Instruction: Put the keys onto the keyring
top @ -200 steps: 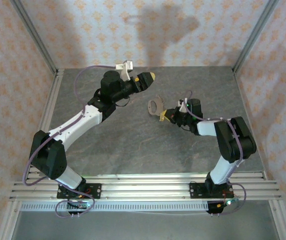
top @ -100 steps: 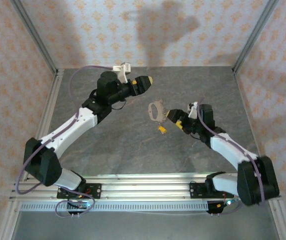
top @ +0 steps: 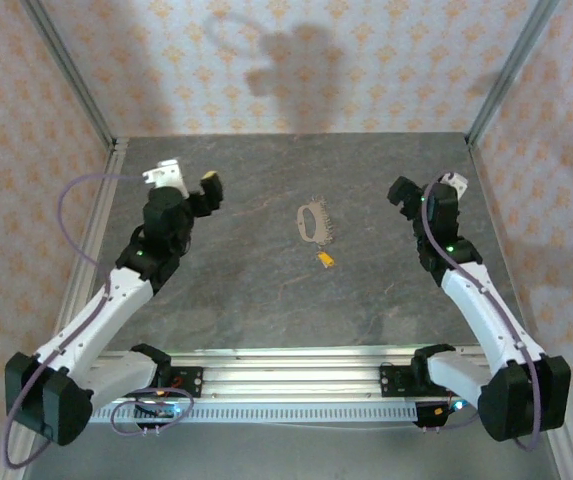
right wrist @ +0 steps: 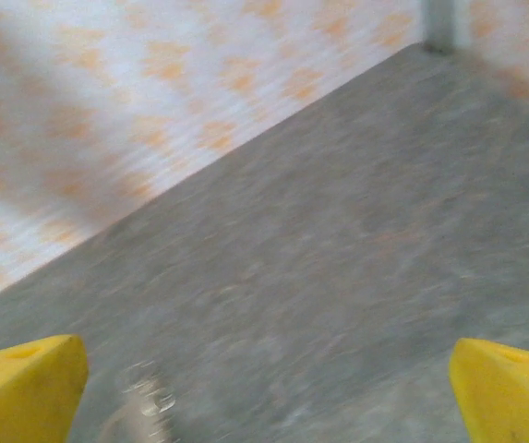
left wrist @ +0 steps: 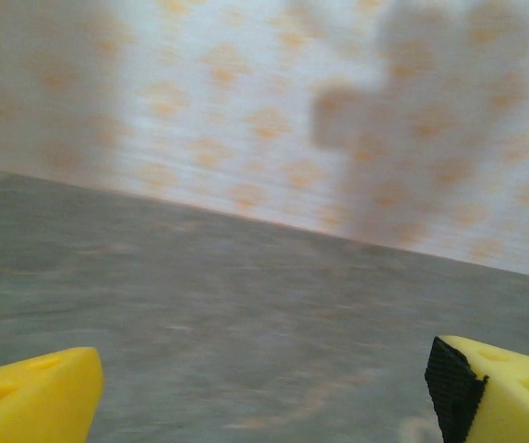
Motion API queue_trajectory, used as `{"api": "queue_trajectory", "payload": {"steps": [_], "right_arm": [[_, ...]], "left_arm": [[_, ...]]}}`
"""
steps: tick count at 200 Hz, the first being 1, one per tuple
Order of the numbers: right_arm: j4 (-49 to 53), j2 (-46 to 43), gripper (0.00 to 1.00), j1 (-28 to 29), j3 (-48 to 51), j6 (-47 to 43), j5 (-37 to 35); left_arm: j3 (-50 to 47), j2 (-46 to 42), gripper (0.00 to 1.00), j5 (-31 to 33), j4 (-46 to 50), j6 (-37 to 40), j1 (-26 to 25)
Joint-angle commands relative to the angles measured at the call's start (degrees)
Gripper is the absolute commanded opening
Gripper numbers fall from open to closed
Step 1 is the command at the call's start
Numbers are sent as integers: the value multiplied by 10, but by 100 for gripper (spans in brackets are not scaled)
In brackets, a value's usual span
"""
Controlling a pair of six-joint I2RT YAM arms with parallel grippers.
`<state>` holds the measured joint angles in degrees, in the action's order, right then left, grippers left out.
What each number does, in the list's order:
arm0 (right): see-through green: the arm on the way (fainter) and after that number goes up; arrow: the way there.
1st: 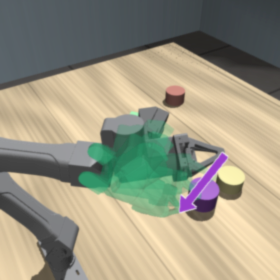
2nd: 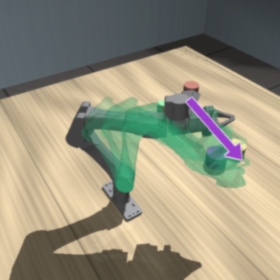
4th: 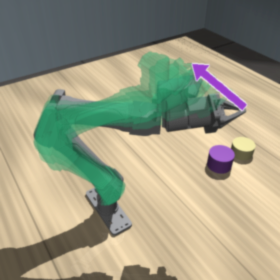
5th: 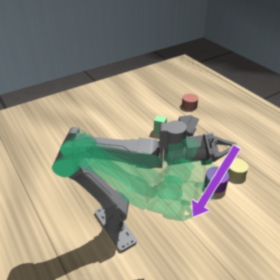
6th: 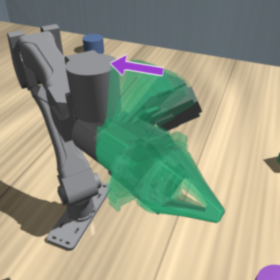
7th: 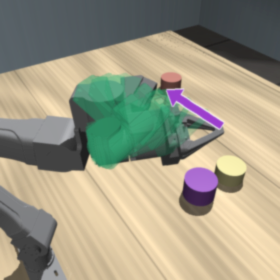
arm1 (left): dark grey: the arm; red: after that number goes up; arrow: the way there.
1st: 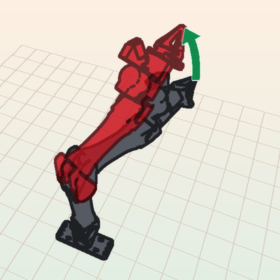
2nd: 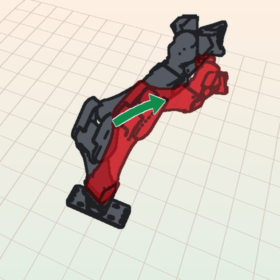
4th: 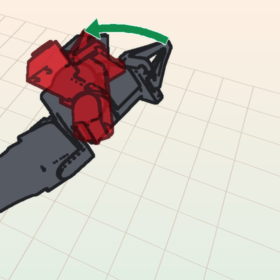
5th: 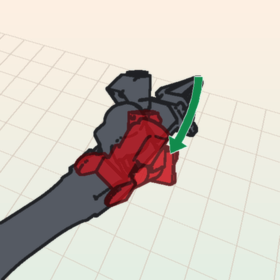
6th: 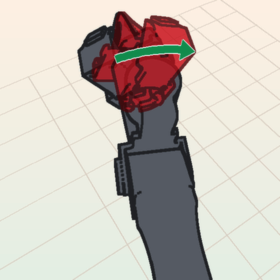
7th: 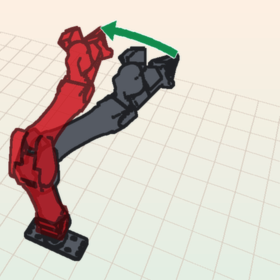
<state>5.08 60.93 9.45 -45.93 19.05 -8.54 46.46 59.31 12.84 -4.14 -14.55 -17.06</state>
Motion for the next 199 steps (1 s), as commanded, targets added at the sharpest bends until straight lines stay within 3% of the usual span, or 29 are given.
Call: {"api": "queue_trajectory", "payload": {"steps": [1, 30, 42, 61, 81, 102, 129, 157, 175, 199], "right_arm": [[-102, 30, 100, -9, 45, -75, -134], [-154, 100, 100, -15, 74, -123, -154], [-208, 125, 100, -18, 99, -143, -149], [-353, 155, 100, -28, 154, -185, -108], [-400, 162, 100, -54, 163, -187, -40], [-407, 183, 100, -67, 148, -199, 9], [-260, 172, 97, -67, 113, -201, 7], [-356, 184, 97, -62, 177, -202, -7], [-498, 213, 98, -58, 239, -217, -5], [-601, 275, 99, -58, 263, -230, 19]], "left_arm": [[-62, -32, 92, 92, -32, 75, 55], [-171, -8, 92, 87, -97, 83, 110], [-227, 12, 92, 88, -178, 84, 114], [-282, 55, 92, 68, -295, 83, 120], [-286, 116, 92, 42, -349, 92, 129], [-258, 151, 91, 20, -346, 113, 136], [-249, 184, 91, 15, -363, 116, 142], [-243, 223, 90, -1, -389, 115, 148], [-240, 261, 91, -14, -417, 123, 148], [-236, 260, 92, -29, -407, 124, 149]]}}
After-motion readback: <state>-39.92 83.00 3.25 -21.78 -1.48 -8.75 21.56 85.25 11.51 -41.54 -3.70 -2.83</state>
